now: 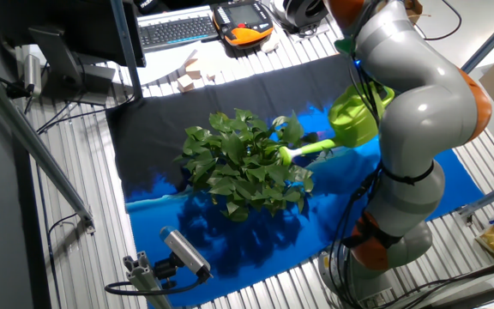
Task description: Water the plant
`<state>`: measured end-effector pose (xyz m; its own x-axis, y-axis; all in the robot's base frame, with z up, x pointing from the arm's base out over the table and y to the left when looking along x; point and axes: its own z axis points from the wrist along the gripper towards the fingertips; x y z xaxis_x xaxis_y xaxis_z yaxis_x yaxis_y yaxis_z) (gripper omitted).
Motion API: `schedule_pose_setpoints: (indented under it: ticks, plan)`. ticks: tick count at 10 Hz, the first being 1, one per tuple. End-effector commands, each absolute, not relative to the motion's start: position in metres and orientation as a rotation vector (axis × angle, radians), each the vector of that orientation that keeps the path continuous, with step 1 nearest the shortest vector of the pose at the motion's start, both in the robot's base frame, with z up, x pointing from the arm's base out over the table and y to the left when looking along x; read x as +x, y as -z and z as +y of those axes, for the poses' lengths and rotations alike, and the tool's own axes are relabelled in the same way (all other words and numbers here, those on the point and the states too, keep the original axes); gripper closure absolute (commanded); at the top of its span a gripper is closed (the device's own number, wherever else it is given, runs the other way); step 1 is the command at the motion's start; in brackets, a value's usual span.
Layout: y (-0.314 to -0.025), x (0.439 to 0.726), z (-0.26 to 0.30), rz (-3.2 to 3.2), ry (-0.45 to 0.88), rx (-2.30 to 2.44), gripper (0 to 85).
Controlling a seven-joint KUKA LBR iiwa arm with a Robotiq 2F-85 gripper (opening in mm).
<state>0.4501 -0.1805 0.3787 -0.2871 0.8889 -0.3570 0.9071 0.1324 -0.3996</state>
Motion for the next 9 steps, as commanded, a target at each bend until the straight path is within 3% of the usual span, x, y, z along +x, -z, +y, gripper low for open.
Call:
schedule_pose_setpoints:
  ticks: [1,4,9]
  plan:
    - [-0.379,0.450,-0.181,2.366,0.824,1.837,85.0]
    - [-0.378,0.450,-0.189,2.546,0.603,1.673,85.0]
    - [-0.372,0.453,-0.201,2.707,0.430,1.476,85.0]
